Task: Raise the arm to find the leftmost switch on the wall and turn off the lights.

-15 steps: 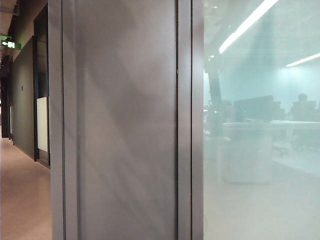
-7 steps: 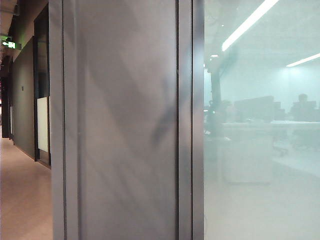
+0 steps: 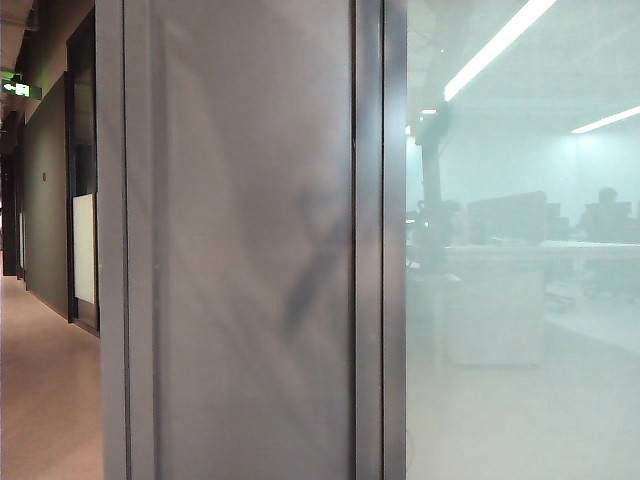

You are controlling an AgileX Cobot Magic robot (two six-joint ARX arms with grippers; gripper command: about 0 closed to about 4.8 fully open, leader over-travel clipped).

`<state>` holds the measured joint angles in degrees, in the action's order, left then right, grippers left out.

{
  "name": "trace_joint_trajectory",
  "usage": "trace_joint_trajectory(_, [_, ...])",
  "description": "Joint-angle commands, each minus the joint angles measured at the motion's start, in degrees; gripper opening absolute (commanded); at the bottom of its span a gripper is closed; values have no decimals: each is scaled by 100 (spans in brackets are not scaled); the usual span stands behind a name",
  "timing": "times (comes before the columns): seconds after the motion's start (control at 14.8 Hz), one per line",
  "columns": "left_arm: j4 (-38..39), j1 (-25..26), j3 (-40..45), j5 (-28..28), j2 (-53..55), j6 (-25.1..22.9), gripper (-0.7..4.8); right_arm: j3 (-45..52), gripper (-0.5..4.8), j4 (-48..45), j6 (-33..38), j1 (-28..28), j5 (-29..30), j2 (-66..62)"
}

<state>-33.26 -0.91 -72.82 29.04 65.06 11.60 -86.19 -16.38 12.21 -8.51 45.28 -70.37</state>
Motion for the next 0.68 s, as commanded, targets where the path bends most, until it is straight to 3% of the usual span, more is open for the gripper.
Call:
trace_joint_trajectory(0.07, [-258, -452, -632, 468, 103, 538, -5, -44, -1, -17, 24, 4, 7, 20])
trace_joint_trajectory(0.27, [-214, -520, -1773, 1224, 640, 1298, -6, -42, -1, 28, 26, 4, 13, 33])
trace_joint_trajectory(0.68, [-26, -518, -3154, 826, 1829, 1351, -6, -42, -1, 28, 26, 4, 11, 35])
